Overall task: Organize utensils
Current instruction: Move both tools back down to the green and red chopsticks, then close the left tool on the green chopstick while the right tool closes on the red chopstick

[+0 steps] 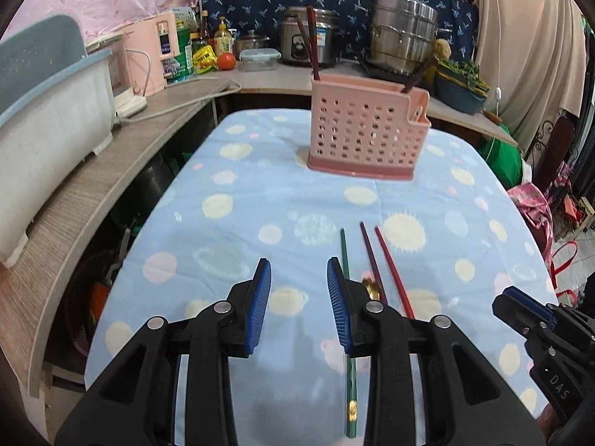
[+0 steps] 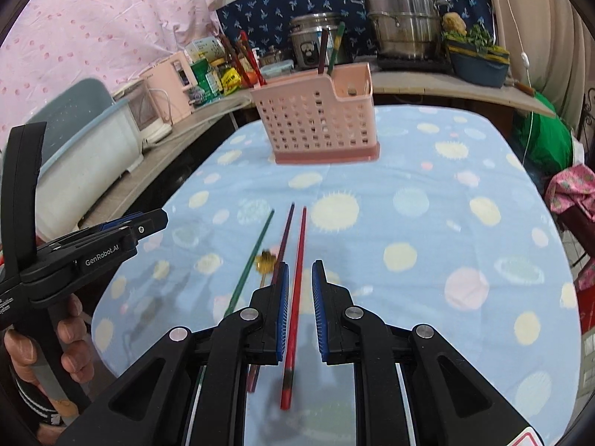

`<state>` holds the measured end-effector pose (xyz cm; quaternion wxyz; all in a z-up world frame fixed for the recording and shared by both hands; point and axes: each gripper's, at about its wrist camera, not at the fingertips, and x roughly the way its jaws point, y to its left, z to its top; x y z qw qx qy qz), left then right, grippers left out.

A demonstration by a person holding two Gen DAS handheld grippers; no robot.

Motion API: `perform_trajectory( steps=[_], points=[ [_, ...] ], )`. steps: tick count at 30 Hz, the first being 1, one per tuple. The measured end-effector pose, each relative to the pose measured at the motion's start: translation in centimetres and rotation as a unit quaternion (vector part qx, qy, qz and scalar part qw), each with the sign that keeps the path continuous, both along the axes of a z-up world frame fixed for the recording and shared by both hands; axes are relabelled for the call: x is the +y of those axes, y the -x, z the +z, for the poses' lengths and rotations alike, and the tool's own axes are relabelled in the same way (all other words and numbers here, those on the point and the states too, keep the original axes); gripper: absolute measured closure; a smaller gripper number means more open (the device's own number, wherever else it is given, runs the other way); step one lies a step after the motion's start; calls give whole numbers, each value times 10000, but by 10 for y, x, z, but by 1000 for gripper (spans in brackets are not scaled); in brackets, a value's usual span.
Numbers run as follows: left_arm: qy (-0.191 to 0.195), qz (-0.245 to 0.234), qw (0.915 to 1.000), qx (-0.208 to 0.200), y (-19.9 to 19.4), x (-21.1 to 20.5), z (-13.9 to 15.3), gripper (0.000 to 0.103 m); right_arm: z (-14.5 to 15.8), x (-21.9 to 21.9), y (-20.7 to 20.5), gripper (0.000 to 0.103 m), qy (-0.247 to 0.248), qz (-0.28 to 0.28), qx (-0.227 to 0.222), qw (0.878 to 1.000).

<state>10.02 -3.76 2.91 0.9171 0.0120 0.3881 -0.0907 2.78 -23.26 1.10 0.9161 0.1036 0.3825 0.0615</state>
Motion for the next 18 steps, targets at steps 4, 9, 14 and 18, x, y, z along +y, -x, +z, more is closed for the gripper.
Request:
perform_trajectory(
  steps=[4, 9, 14, 18],
  points=[
    [-6, -68, 9997, 225, 13, -1, -20, 68, -20, 7, 12, 89, 69, 49, 206, 9998],
    [-118, -176, 9985, 513, 30, -3, -46, 66, -41, 13, 20, 89, -7, 121, 477, 9988],
    [-141, -256, 9974, 665, 40, -5, -59, 56, -51, 17, 24, 89, 17, 160, 586, 9982],
    [-177, -358, 9970, 662, 49, -8, -61, 54, -57, 21, 26, 89, 59, 203, 657, 9976]
  ],
)
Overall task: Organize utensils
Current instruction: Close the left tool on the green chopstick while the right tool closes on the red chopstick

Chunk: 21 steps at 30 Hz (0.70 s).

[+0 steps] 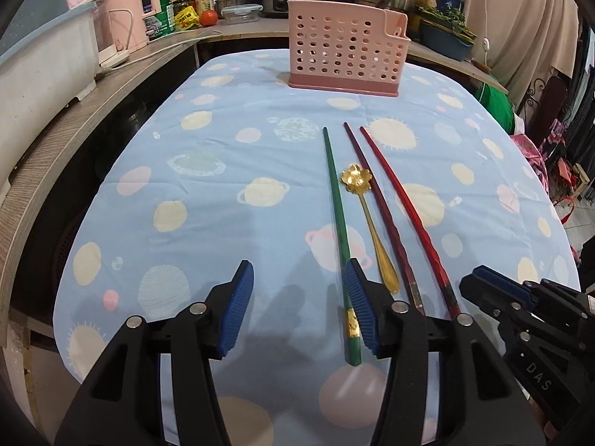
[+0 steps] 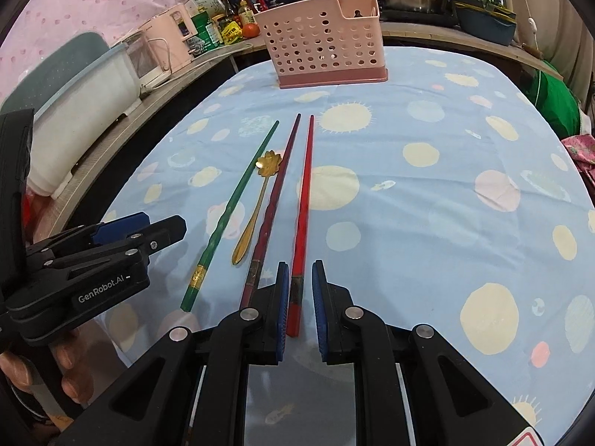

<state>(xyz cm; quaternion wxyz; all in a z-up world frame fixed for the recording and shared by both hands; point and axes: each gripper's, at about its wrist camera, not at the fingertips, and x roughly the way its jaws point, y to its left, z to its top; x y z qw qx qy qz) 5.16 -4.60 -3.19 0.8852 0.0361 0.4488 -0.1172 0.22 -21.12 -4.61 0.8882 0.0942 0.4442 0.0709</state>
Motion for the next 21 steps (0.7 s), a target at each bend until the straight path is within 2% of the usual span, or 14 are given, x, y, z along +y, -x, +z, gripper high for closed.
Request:
perform_trajectory(
  steps=[21],
  points=[
    [-40, -288, 9988, 385, 17, -9, -24, 53, -14, 3, 2, 89, 38, 28, 147, 9999]
  ],
)
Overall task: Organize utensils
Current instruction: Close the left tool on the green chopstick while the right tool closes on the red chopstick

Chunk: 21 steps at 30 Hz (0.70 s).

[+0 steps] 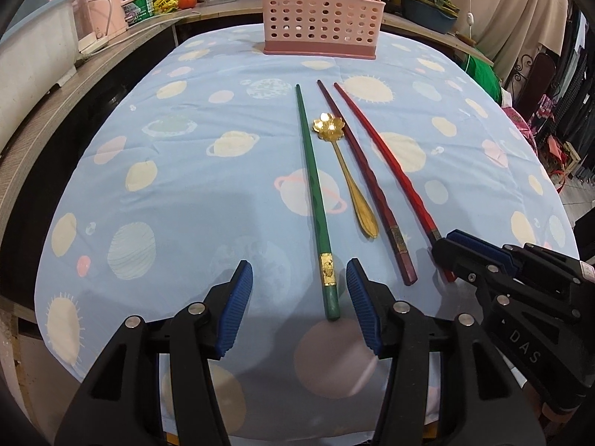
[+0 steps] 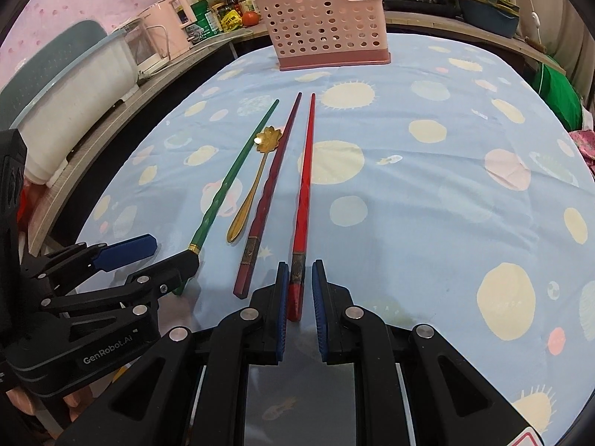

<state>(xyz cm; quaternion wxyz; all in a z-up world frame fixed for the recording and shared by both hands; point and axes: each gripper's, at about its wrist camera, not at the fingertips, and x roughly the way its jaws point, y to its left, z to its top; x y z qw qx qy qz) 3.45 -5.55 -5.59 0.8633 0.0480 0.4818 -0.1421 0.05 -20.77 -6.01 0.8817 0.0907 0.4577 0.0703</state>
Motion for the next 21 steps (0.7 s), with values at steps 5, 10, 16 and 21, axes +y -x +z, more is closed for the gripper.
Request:
perform_trajectory(
  steps=[5, 10, 16, 21],
  points=[
    [37, 46, 10000, 50, 0, 4, -3, 54, 1, 1, 0, 89, 83, 22, -28, 10000],
    [23, 43, 10000, 21, 0, 3, -3, 60, 0, 3, 0, 89, 145, 36, -54, 9999],
    [36, -24, 10000, 22, 1, 3, -2, 86, 0, 3, 1, 91, 158, 27, -53, 9999],
    [121, -35, 9999, 78, 0, 4, -2, 96, 0, 1, 0, 94, 148, 8, -55, 9999]
  ],
)
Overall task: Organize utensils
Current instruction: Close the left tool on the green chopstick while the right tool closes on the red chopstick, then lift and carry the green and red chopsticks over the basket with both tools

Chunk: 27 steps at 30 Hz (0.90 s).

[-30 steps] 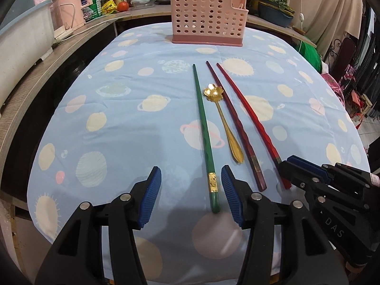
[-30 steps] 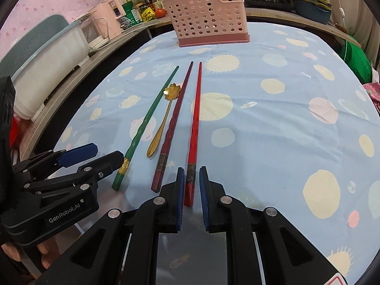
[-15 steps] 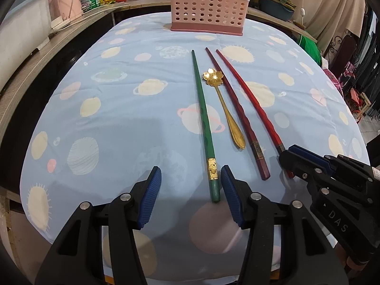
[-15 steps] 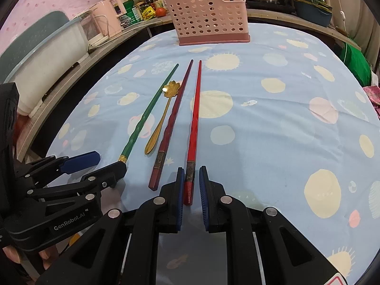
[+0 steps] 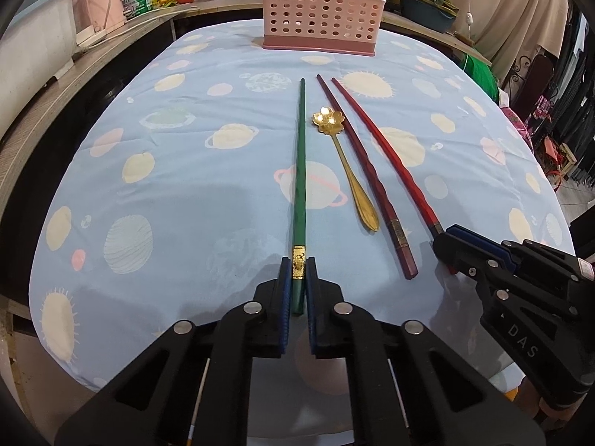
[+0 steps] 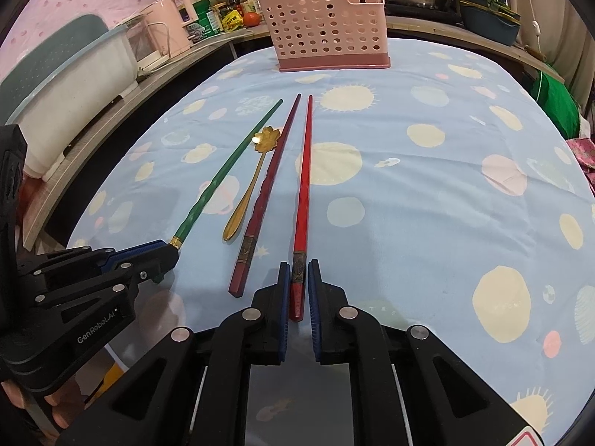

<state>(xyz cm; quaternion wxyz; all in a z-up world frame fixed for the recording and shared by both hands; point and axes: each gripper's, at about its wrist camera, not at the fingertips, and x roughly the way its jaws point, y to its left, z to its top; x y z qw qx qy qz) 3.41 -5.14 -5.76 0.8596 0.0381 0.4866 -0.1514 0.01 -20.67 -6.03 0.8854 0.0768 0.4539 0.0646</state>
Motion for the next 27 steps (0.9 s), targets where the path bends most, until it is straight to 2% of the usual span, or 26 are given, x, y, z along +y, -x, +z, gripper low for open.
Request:
perform_trajectory(
  steps=[10, 18, 27],
  points=[
    [93, 119, 9999, -46, -1, 4, 9, 96, 11, -6, 0, 95, 21, -43, -157, 9999],
    [292, 269, 9990, -180, -6, 14, 32, 96, 43, -24, -3, 95, -124, -268, -530, 9982],
    [520, 438, 9962, -539, -21, 25, 73, 96, 88, -44, -16, 95, -209, -465, -1072, 9929]
  ],
)
